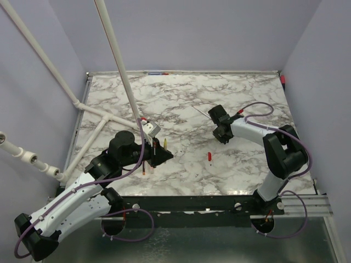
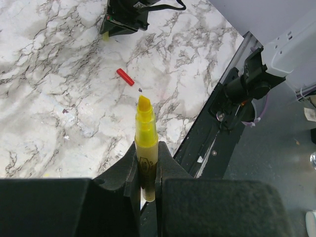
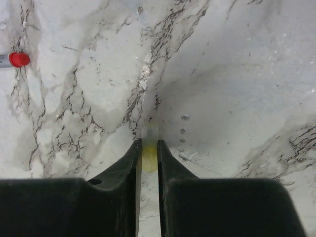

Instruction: Insert the pens into the pen caps

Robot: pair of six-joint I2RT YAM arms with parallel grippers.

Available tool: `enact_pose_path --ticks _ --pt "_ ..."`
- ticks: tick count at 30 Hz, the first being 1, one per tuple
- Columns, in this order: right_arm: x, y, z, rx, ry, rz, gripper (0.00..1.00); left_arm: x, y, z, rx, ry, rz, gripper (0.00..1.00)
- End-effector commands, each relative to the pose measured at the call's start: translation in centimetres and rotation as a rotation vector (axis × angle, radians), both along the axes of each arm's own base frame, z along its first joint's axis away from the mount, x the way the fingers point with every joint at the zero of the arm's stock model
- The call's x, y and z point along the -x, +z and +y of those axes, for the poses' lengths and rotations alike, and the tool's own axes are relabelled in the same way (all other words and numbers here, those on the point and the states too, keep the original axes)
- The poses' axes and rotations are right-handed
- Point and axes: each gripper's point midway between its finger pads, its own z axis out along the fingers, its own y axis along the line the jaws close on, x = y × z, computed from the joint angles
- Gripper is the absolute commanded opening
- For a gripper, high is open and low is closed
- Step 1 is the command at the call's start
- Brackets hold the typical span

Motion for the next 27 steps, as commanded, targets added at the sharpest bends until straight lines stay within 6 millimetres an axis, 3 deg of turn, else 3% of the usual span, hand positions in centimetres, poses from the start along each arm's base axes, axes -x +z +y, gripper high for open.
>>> enact_pose_path --ticks 1,7,12,20,27 --pt "1.5 -2.6 -0.9 0.084 0.190 0.098 0.12 -0.3 -0.4 0.1 -0.013 0.008 -0.007 0.00" --pt "2.2 -1.8 -0.8 0.101 0.371 0.068 0.01 -0.3 -0.6 0.0 -0.019 0.004 0.000 0.00" --pt "2.5 -0.1 -0.2 0.086 0.509 -0.005 0.00 -0.3 -0.7 -0.1 -0.021 0.000 0.004 0.00" --pt "1.9 6.6 1.9 0.023 0.686 -0.236 0.00 0.0 -0.9 -0.3 -0.022 -0.019 0.014 0.00" --pt "2.5 14.2 5.1 -0.075 0.858 -0.500 0.01 0.4 -0.8 -0.7 -0.009 -0.053 0.020 0.00"
